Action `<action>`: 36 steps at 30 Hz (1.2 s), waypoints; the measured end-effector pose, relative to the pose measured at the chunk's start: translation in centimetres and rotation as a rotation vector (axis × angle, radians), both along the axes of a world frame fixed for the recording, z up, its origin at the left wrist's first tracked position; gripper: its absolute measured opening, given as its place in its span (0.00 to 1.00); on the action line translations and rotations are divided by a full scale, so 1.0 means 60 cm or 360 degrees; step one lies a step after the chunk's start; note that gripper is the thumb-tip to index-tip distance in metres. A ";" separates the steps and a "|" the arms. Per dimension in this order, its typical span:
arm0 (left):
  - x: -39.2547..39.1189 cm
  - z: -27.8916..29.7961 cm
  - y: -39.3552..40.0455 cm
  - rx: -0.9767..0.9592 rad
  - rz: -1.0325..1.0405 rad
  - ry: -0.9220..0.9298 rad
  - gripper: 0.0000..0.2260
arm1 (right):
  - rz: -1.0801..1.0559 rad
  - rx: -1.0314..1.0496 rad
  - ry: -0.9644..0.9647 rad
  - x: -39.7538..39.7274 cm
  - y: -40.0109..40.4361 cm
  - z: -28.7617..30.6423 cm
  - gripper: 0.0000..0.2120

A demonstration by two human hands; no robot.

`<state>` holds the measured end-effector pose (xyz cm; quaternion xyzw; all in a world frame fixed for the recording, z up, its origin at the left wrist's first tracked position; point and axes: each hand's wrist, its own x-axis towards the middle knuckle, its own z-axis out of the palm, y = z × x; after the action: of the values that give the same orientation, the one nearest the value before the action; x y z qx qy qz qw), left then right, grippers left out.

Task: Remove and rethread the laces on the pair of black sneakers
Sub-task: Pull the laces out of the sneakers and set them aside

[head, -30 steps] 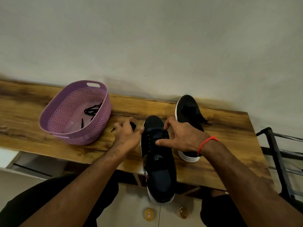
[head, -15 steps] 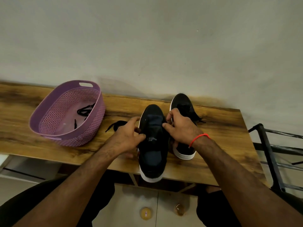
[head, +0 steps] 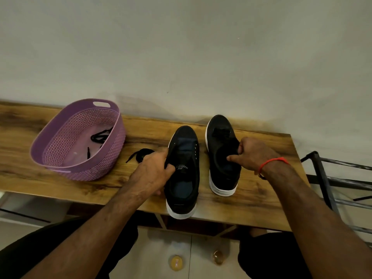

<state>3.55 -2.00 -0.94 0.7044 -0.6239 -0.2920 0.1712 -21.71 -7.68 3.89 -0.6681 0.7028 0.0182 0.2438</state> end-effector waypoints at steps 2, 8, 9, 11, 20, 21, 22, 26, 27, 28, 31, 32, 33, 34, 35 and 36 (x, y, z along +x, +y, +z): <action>0.001 -0.004 -0.002 -0.0077 -0.0033 -0.0059 0.15 | -0.0003 0.0009 -0.0027 0.000 0.004 -0.004 0.13; 0.002 0.003 -0.006 -0.0179 0.0084 -0.0191 0.19 | 0.0077 0.0160 -0.0132 0.006 0.023 -0.004 0.18; 0.004 0.003 -0.008 -0.0170 0.0096 -0.0203 0.19 | 0.0101 0.0202 -0.0132 0.007 0.028 -0.003 0.16; 0.007 0.002 -0.011 -0.0128 0.0117 -0.0231 0.18 | 0.0167 0.0262 -0.0131 0.011 0.042 -0.007 0.14; -0.056 0.015 0.022 -0.0640 -0.0110 -0.0393 0.23 | 0.0203 0.0490 -0.0482 -0.009 0.058 0.003 0.04; -0.068 0.012 0.024 -0.0641 -0.0152 -0.0342 0.23 | 0.0193 0.0333 -0.0454 -0.014 0.052 0.005 0.03; -0.078 0.010 0.025 -0.0617 -0.0181 -0.0298 0.24 | 0.0202 0.0144 -0.0390 -0.019 0.046 0.004 0.02; -0.099 -0.009 0.025 -0.0543 -0.0291 -0.0417 0.23 | 0.0346 -0.0174 -0.0208 -0.034 0.031 -0.015 0.12; -0.099 -0.010 0.024 -0.0539 -0.0283 -0.0440 0.20 | 0.0423 -0.0180 -0.0162 -0.034 0.031 -0.021 0.16; -0.100 -0.010 0.023 -0.0540 -0.0270 -0.0453 0.16 | 0.0492 -0.0176 -0.0122 -0.032 0.033 -0.025 0.18; -0.103 -0.006 0.020 -0.0537 -0.0225 -0.0432 0.11 | 0.0620 -0.0175 -0.0067 -0.020 0.037 -0.034 0.14; -0.104 -0.004 0.020 -0.0526 -0.0200 -0.0397 0.10 | 0.0629 -0.0216 -0.0071 -0.015 0.037 -0.033 0.10; -0.105 -0.002 0.020 -0.0514 -0.0174 -0.0367 0.08 | 0.0613 -0.0264 -0.0077 -0.012 0.036 -0.031 0.06; -0.107 0.000 0.021 -0.0500 -0.0154 -0.0357 0.08 | 0.0595 -0.0294 -0.0084 -0.011 0.034 -0.027 0.02; -0.108 0.003 0.021 -0.0480 -0.0144 -0.0373 0.07 | 0.0586 -0.0315 -0.0096 -0.011 0.033 -0.022 0.03; -0.109 0.007 0.021 -0.0459 -0.0141 -0.0403 0.08 | 0.0578 -0.0312 -0.0111 -0.013 0.032 -0.017 0.04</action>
<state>-3.01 -0.72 -0.51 0.6754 -0.7063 -0.1159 0.1775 -22.48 -5.78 2.86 -0.8046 0.5603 -0.0295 0.1945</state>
